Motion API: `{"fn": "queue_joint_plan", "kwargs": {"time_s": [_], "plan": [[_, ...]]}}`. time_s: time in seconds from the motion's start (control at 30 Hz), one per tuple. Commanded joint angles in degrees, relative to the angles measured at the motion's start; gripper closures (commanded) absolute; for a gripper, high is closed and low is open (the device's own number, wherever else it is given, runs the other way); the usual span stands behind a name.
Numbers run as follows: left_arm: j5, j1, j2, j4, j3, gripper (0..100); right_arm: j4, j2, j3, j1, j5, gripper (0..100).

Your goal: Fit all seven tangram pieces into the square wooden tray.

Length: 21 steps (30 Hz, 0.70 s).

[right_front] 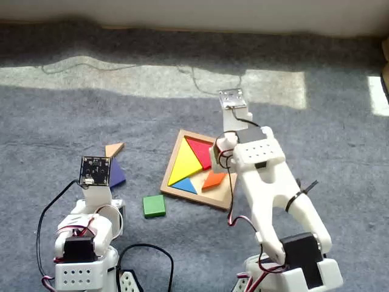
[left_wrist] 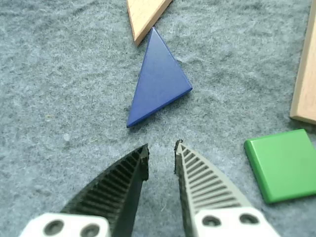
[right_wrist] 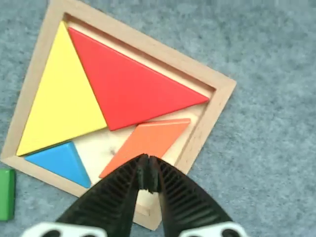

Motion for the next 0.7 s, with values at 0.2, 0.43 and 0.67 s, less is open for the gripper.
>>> {"fn": "queue_joint_plan", "kwargs": {"time_s": [0.2, 0.43, 0.67], "plan": [[-0.26, 0.48, 0.22, 0.09, 1.10, 89, -5.49, 13.14, -0.66, -1.19, -2.29, 99.3], [-0.26, 0.48, 0.22, 0.09, 1.10, 89, -5.32, 14.81, -0.75, 7.78, 8.35, 99.3], [-0.26, 0.48, 0.22, 0.09, 1.10, 89, -4.18, 14.73, -5.93, 11.47, 10.90, 99.3]]}}
